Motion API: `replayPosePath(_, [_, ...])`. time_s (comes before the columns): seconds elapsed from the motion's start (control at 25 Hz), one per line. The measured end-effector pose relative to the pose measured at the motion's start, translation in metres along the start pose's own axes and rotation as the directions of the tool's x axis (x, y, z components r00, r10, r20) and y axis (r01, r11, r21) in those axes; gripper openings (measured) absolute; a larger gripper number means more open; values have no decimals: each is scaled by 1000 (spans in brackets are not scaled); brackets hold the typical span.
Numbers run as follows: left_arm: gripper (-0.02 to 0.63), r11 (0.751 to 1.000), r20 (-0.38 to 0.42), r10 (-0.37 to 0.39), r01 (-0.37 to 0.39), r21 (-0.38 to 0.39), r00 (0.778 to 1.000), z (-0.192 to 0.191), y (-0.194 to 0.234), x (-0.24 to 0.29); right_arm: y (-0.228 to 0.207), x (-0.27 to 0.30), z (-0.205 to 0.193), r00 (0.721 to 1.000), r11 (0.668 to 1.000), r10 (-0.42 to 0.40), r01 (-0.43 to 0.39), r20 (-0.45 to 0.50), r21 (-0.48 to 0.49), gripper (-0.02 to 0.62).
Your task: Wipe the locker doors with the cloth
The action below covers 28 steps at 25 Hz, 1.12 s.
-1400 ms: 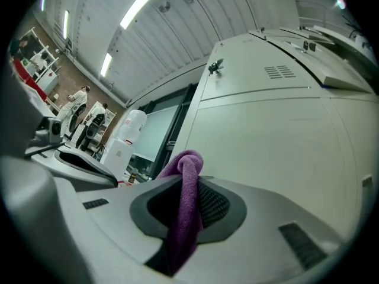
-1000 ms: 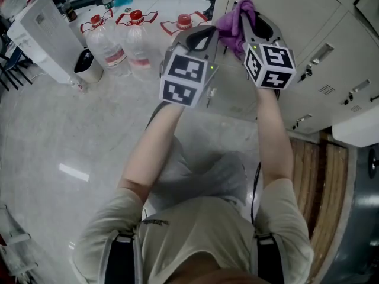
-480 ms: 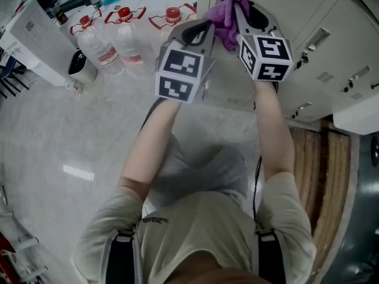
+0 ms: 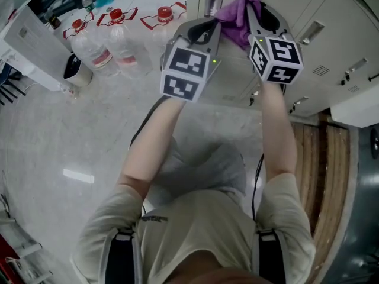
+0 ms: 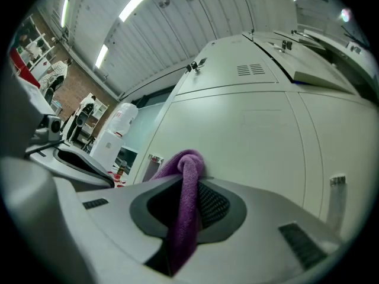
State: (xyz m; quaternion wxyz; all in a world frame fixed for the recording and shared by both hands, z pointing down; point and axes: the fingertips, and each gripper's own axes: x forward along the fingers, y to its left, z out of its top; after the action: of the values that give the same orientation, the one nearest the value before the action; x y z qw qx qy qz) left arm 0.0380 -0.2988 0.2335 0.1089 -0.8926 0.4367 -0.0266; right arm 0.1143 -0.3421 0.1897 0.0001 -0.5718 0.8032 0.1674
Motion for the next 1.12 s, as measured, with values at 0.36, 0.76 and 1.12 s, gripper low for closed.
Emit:
replayPosePath(0.36, [2, 997, 14, -79, 79, 1, 997, 5, -40, 27, -47, -24, -6, 996, 997, -83, 83, -16, -10, 58])
replayPosePath(0.76, [2, 988, 16, -151, 151, 2, 988, 7, -81, 53, -93, -49, -16, 987, 988, -154, 154, -37, -15, 57])
replayPosePath(1.12, [2, 987, 11, -163, 163, 6, 987, 5, -85, 59, -108, -59, -15, 983, 984, -177, 177, -43, -1, 57])
